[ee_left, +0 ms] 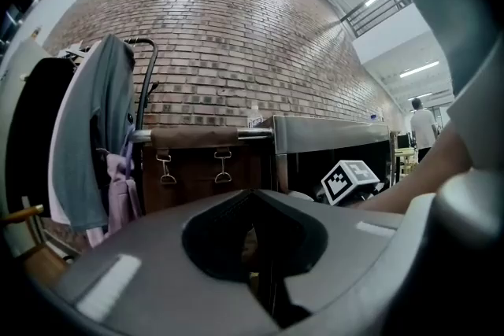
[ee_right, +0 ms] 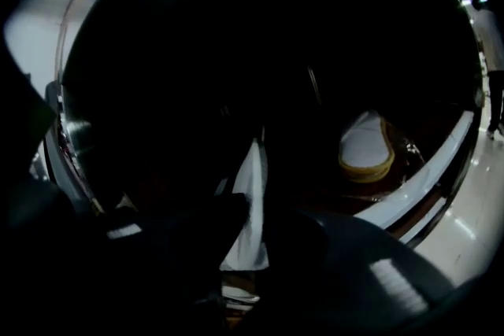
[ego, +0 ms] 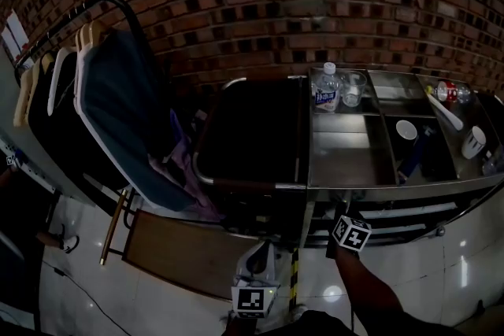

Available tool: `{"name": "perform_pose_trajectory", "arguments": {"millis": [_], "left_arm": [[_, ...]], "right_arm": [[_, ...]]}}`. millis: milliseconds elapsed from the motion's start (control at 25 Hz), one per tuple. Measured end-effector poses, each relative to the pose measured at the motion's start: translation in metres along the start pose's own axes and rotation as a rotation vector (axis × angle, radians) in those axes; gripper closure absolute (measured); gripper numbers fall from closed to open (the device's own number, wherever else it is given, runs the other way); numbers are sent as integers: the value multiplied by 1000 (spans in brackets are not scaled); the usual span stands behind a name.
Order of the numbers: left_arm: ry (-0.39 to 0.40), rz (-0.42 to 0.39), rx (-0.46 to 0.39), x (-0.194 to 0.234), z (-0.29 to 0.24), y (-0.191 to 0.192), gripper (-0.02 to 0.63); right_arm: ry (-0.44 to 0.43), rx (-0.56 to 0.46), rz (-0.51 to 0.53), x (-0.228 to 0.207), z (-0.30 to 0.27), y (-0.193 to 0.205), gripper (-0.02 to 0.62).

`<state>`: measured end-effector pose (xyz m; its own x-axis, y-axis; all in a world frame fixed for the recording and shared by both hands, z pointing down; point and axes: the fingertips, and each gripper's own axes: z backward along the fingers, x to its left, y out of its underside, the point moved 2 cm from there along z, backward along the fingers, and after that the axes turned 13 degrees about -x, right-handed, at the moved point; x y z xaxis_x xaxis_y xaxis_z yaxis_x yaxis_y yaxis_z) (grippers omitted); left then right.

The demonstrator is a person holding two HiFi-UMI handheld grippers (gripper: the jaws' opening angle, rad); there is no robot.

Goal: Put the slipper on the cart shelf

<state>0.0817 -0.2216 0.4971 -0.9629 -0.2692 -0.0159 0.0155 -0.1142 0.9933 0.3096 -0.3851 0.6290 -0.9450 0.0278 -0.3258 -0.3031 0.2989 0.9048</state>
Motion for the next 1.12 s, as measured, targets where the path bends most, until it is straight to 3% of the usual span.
{"name": "perform_pose_trajectory", "arguments": {"millis": [160, 360, 560, 680, 800, 960, 1120], "left_arm": [[-2, 16, 4, 1, 0, -2, 589], [-6, 26, -24, 2, 2, -15, 589], [-8, 29, -43, 1, 7, -28, 589], [-19, 44, -47, 2, 12, -28, 589], [-14, 45, -48, -2, 17, -30, 589], [-6, 37, -54, -7, 19, -33, 589], [11, 45, -66, -16, 18, -36, 589]], "right_arm": [[22, 10, 113, 0, -8, -3, 515], [69, 3, 175, -4, -9, -1, 511], [149, 51, 273, -17, -11, 10, 425], [128, 41, 403, -19, -17, 13, 419], [117, 31, 468, -20, -17, 13, 416], [77, -60, 447, -6, 2, -11, 373], [-49, -159, 400, 22, 51, -40, 379]]}}
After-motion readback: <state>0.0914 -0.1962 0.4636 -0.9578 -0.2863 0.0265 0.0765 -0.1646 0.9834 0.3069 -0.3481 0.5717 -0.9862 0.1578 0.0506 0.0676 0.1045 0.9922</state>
